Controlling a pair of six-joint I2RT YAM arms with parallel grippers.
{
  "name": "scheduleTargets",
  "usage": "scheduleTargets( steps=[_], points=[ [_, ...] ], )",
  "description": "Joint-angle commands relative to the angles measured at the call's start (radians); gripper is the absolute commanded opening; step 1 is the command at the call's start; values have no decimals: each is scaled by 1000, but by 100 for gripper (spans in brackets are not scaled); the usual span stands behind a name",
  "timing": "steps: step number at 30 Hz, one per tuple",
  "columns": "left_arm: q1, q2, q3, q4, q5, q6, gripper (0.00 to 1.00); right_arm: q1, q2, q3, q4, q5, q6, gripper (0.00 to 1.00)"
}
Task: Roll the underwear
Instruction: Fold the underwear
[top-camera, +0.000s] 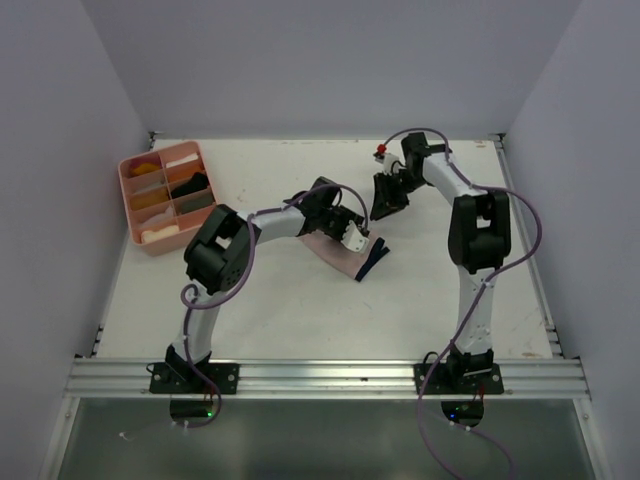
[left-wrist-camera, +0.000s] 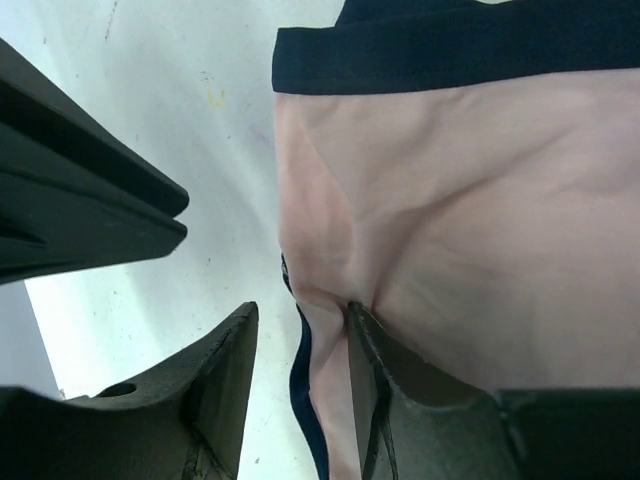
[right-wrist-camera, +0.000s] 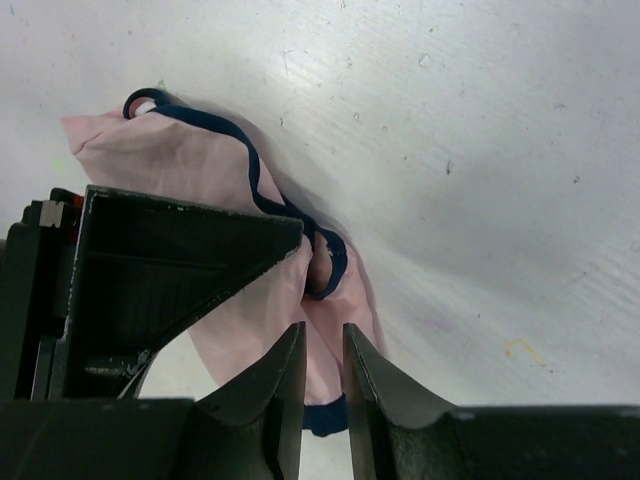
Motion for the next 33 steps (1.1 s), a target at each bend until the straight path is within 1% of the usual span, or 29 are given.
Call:
scheduleTargets(
  steps=[1, 3, 6, 8, 9, 11, 12, 13, 14, 15, 16, 17, 18, 19, 20, 21, 22, 23, 24, 25, 26, 27, 28, 32, 33],
  points=[
    [-8, -5, 13, 44, -20, -57, 48, -7, -113, -20, -56, -76, -1, 24],
    [-8, -31, 13, 51, -18, -65, 50, -5, -135, -40, -51, -119, 0, 24],
    [-10, -123, -4, 75, -21, -129, 52, -5, -190, -69, -21, -165, 12, 24],
    [-10, -203, -7, 58, -40, -152, 53, -3, -202, -75, 1, -182, 43, 24],
    [-10, -232, -18, 58, -53, -171, 54, -3, -205, -76, 6, -218, 51, 24],
    [-7, -307, -17, 23, -98, -235, 54, 9, -204, -83, 6, -234, 60, 25],
    [-2, -329, -11, -26, -107, -302, 55, 15, -204, -89, 4, -254, 52, 25],
    [15, -361, 5, -58, -112, -345, 59, 30, -210, -111, 21, -259, 49, 25],
    [27, -371, 20, -95, -109, -385, 60, 39, -215, -128, 39, -269, 61, 25],
    [42, -377, 32, -154, -103, -496, 61, 56, -218, -145, 52, -285, 63, 25],
    [83, -378, 75, -194, -80, -554, 64, 64, -218, -176, 73, -286, 63, 25],
    [111, -372, 100, -239, 21, -611, 66, 72, -218, -191, 82, -294, 65, 25],
    [140, -365, 121, -305, 69, -739, 68, 82, -215, -208, 93, -300, 62, 25],
    [191, -346, 138, -322, 109, -801, 69, 81, -210, -242, 102, -303, 59, 25],
    [209, -337, 141, -345, 203, -845, 69, 82, -195, -259, 108, -306, 55, 25],
    [223, -332, 137, -373, 253, -911, 69, 81, -186, -273, 108, -305, 45, 24],
    [242, -331, 120, -361, 297, -947, 71, 79, -180, -297, 113, -299, 37, 24],
    [243, -335, 62, -333, 360, -985, 71, 78, -169, -308, 118, -288, 19, 24],
    [243, -341, 31, -252, 388, -1067, 71, 76, -164, -319, 119, -277, 6, 24],
    [243, -348, -2, -198, 437, -1115, 72, 76, -160, -337, 119, -270, -12, 24],
    [243, -342, -50, -160, 451, -1152, 72, 73, -153, -346, 119, -273, -20, 24],
    [243, -335, -67, -84, 463, -1218, 72, 70, -147, -356, 119, -271, -26, 24],
    [243, -311, -84, -49, 483, -1247, 71, 70, -144, -369, 119, -268, -35, 23],
    [248, -207, -104, 67, 499, -1364, 70, 69, -121, -391, 116, -262, -60, 23],
    [256, -181, -103, 146, 497, -1452, 70, 67, -111, -398, 116, -260, -61, 23]
  ],
)
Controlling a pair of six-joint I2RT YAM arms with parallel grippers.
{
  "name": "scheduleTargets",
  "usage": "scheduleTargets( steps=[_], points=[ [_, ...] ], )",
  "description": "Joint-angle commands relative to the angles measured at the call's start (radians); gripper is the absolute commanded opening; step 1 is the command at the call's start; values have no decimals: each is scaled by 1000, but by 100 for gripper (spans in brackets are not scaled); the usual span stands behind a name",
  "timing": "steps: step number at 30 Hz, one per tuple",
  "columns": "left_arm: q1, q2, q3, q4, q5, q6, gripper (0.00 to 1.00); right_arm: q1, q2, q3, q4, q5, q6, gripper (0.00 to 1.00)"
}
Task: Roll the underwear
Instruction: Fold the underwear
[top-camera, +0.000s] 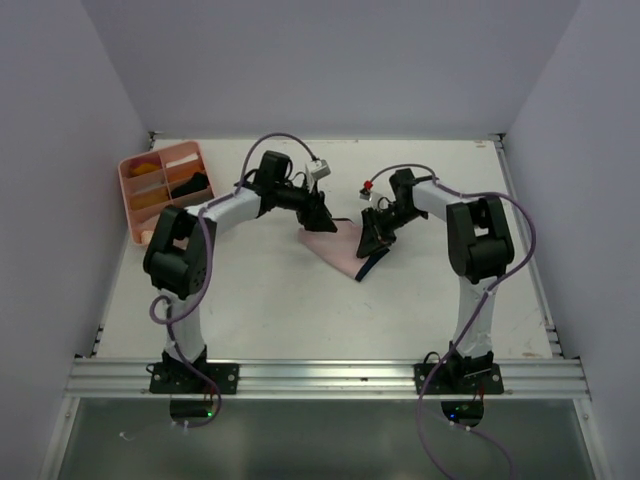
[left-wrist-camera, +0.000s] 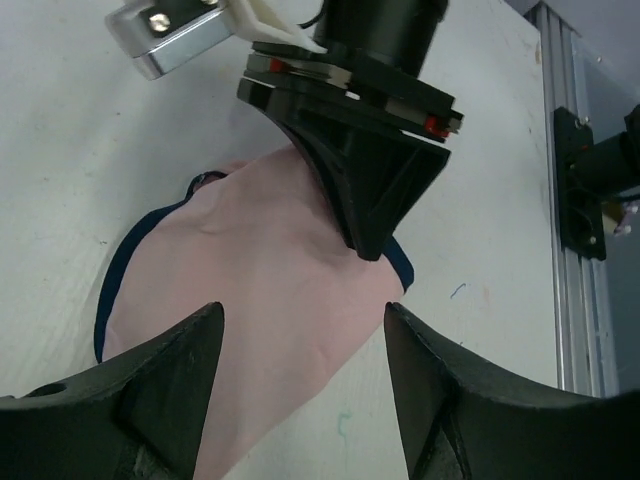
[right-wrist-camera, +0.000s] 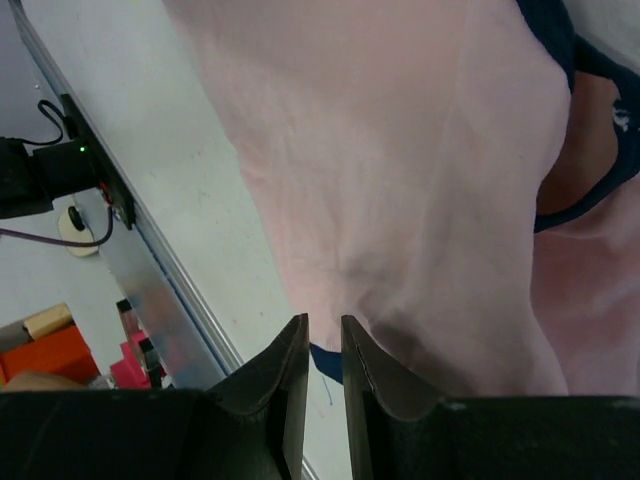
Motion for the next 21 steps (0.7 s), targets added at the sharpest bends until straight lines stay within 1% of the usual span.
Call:
scheduleTargets(
  steps=[1, 2, 3, 6, 8, 11, 13, 14, 16, 17, 18, 19, 20, 21],
  points=[
    [21, 117, -11, 238, 82, -272, 68, -2, 22, -15, 18, -2, -37, 24],
    [30, 141, -14, 281, 85, -315, 68, 0, 31, -17, 17, -2, -37, 24],
    [41, 162, -17, 377, 87, -401, 68, -10, 40, -18, 15, -10, -34, 24],
    [79, 257, -15, 468, 74, -510, 69, -17, 72, -34, 2, -10, -40, 27],
    [93, 282, -21, 487, 55, -546, 69, -19, 86, -40, -3, -1, -43, 29],
    [108, 313, -32, 497, 32, -564, 70, -20, 97, -47, -14, 9, -47, 31],
    [115, 325, -24, 471, 10, -557, 71, -20, 91, -54, -14, 15, -52, 37],
    [119, 326, -17, 470, 10, -558, 71, -20, 78, -51, -21, 13, -57, 39],
    [131, 290, -14, 479, 10, -550, 74, -20, 54, -18, -59, 6, -83, 50],
    [138, 270, -14, 506, 18, -550, 75, -19, 17, -3, -79, -5, -96, 52],
    [153, 221, -9, 507, 25, -543, 82, -19, -3, 23, -93, -7, -101, 59],
    [159, 192, 2, 490, 30, -523, 86, -22, -24, 34, -110, -10, -112, 62],
    [164, 164, 9, 441, 33, -470, 100, -19, -49, 41, -116, -28, -113, 64],
    [165, 115, 43, 392, 32, -433, 100, -17, -88, 51, -120, -40, -110, 69]
  ],
)
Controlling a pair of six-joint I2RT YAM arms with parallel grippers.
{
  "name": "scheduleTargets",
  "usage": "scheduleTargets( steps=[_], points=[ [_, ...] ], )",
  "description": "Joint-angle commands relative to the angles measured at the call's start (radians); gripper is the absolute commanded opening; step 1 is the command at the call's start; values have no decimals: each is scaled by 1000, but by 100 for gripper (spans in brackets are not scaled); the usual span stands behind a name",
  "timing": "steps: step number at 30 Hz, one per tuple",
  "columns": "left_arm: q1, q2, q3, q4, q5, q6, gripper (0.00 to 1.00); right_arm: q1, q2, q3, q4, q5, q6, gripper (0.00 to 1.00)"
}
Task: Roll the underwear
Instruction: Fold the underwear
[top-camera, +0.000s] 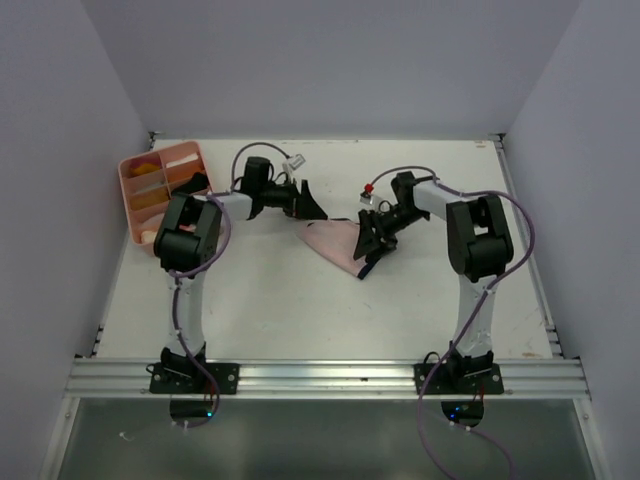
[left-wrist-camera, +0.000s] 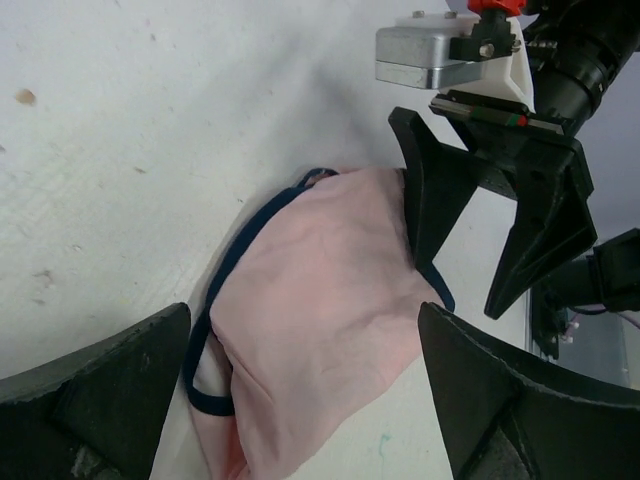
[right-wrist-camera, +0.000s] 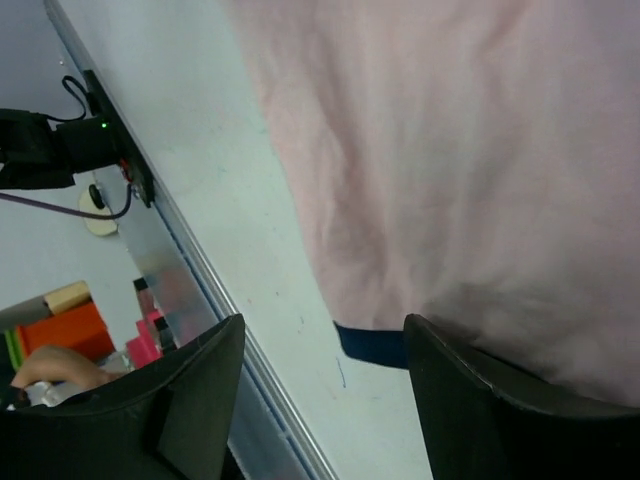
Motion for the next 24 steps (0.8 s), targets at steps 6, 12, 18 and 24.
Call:
scheduleTargets(
  steps=[6, 12, 18, 24],
  points=[
    [37, -254, 86, -233, -41, 151, 100, 42, -263, -48, 133, -83, 70, 72],
    [19, -341, -189, 109, -71, -169, 100, 97, -296, -272, 493, -122, 380, 70],
    [-71, -282, -218, 190, -59, -309, 100, 116, -300, -458, 970, -129, 727, 79],
    [-85, -176, -212, 237, -73, -412, 100, 117, -248, -509, 1196, -89, 892, 86]
  ],
)
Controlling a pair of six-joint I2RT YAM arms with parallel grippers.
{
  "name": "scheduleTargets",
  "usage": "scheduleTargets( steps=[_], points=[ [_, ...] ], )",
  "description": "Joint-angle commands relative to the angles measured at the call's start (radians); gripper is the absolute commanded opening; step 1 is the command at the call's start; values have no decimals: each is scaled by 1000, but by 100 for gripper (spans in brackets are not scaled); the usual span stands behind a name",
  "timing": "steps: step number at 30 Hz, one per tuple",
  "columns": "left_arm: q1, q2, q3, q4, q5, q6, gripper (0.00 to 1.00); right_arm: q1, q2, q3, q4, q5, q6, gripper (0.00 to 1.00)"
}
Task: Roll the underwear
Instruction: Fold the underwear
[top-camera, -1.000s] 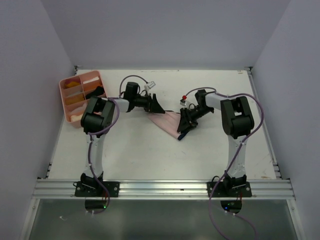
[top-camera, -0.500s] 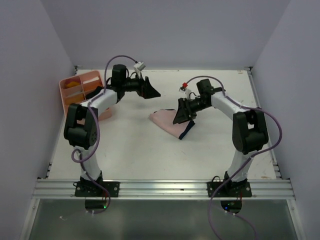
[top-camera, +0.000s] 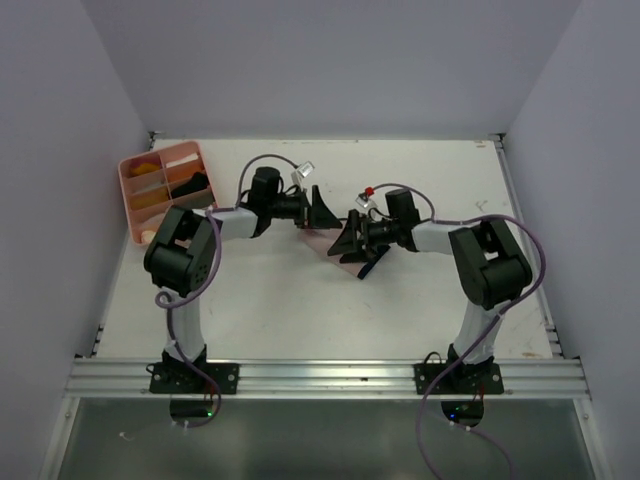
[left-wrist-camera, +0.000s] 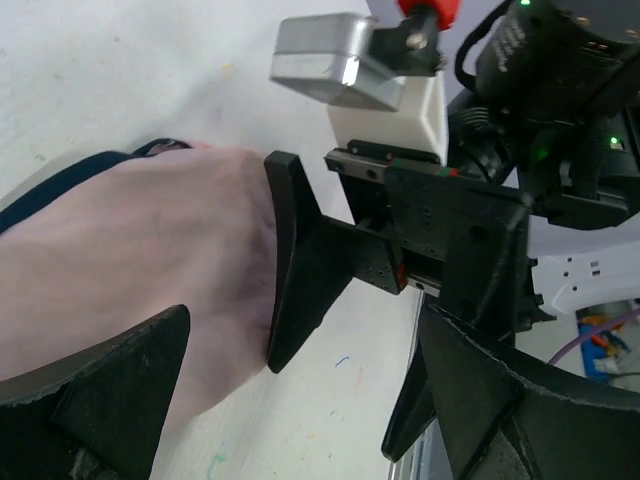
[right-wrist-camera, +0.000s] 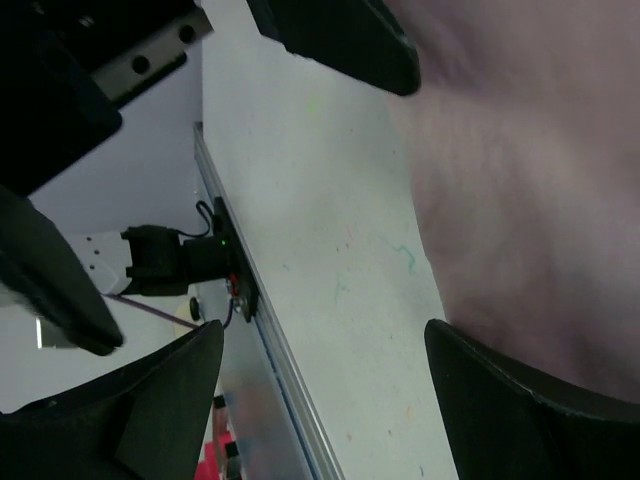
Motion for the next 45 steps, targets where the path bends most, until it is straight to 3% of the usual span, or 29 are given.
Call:
scheduleTargets(
  steps=[1, 14, 19, 24, 29, 34, 41, 45],
  points=[
    [16, 51, 0, 91, -16, -109, 100, -1, 41, -11, 206, 12, 137, 86],
    [94, 191, -10, 6, -116, -82, 100, -31, 199, -46, 103, 10, 94, 87],
    [123, 189, 31, 71, -14, -65, 100, -28, 125, -66, 142, -43, 90, 87],
    [122, 45, 57, 83, 58, -48, 100, -24, -20, -81, 300, -112, 203, 88],
    [117, -31, 16, 50, 76, -94, 100, -8, -93, -86, 269, -114, 173, 89],
    [100, -16, -42, 45, 94, -116, 100, -4, -22, -112, 255, -114, 146, 89],
    [69, 79, -52, -18, 73, -22, 100, -6, 91, -142, 307, -109, 130, 89],
    [79, 111, -70, -64, 16, 13, 100, -4, 148, -112, 174, -111, 27, 89]
  ],
)
